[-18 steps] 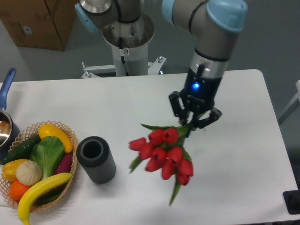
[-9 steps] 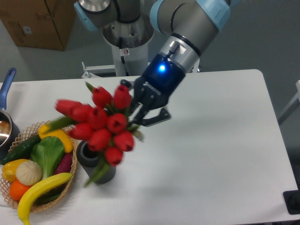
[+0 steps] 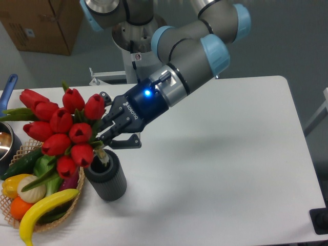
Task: Insert the flowers into the vase
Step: 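Lower the tulip stems down into the black vase opening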
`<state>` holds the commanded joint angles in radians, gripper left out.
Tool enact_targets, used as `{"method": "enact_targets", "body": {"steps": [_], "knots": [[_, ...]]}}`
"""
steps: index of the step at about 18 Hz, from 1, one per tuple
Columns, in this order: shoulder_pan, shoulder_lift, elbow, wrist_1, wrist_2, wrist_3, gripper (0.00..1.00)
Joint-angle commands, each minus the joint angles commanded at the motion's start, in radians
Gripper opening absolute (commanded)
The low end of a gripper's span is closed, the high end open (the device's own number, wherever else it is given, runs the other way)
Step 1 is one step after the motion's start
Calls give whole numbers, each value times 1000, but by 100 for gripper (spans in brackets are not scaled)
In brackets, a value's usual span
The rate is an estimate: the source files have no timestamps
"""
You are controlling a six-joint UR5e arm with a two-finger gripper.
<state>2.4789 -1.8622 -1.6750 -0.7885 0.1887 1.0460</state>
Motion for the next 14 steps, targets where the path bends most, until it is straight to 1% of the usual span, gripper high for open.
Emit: {"method": "enact_targets", "body": {"steps": [2, 4, 6, 9, 10, 13, 14], "knots": [[0, 2, -23, 0, 0, 22, 0], [0, 0, -28, 0, 0, 28, 0], [3, 2, -46, 0, 2, 40, 0], [8, -2, -91, 0, 2, 123, 0], [12, -12, -107, 0, 2, 150, 0], [12, -15, -153, 2, 11, 196, 0], [12, -15, -169, 2, 12, 216, 4]]}}
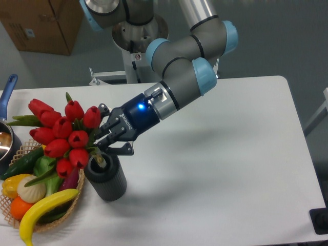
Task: Insert the flowers into the vase
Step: 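Lower the tulip stems down into the black vase opening, then open the gripper to release the tulips and lift away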
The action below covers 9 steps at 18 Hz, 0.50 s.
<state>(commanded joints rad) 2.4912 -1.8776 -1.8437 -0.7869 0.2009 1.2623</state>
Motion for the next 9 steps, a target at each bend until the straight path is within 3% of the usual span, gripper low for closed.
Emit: {"method": "enact_targets", "body": {"steps": [3, 9], "knots": [[2, -12, -37, 0, 3, 43, 15], [2, -64, -43, 2, 35, 135, 27]]}}
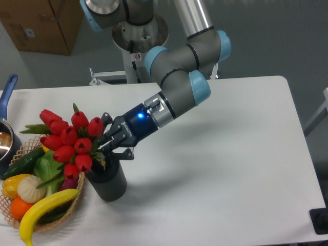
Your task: Insert the flowers into the vase
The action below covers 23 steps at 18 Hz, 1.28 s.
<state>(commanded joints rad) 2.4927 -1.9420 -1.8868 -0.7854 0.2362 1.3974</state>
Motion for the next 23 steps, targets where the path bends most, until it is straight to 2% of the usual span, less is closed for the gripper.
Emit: {"method": "enact_targets", "body": {"steps": [1, 2, 3, 4, 7, 12, 16, 19, 23], "knots": [[0, -2, -2, 0, 3, 0, 34], [5, -2, -2, 0, 3, 0, 58], [9, -2, -3, 0, 5, 0, 93], [14, -2, -3, 0, 8, 0, 100], [38, 12, -28, 0, 67, 0, 100], [101, 50, -40, 0, 71, 0, 100], [208, 132, -58, -3, 93, -3, 100], [287, 187, -38, -3, 249, 5, 100], [310, 193, 57, -6, 502, 8, 100]]}}
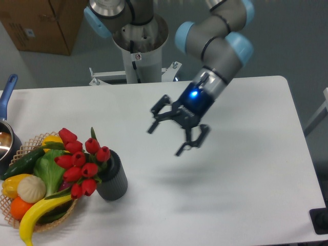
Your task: Insert the flowers into the vase
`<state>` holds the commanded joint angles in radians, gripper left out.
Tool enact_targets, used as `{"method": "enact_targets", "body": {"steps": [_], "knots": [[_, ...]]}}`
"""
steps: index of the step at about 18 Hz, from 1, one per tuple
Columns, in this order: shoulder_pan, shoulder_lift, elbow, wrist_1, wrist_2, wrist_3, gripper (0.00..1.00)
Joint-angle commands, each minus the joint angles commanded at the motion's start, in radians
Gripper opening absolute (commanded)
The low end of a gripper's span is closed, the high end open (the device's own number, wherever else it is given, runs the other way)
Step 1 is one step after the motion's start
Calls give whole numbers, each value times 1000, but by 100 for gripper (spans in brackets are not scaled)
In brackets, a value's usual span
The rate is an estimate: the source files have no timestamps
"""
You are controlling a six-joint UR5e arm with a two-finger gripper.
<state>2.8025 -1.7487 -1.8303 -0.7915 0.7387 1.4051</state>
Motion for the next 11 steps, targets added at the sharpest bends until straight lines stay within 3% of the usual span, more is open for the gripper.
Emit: {"method": "enact_targets", "body": {"steps": [6, 9, 11], "knots": [[6, -18, 65, -24, 414, 57, 100], [5, -63, 110, -90, 552, 64, 100], [5, -89, 164, -170, 634, 71, 100]]}}
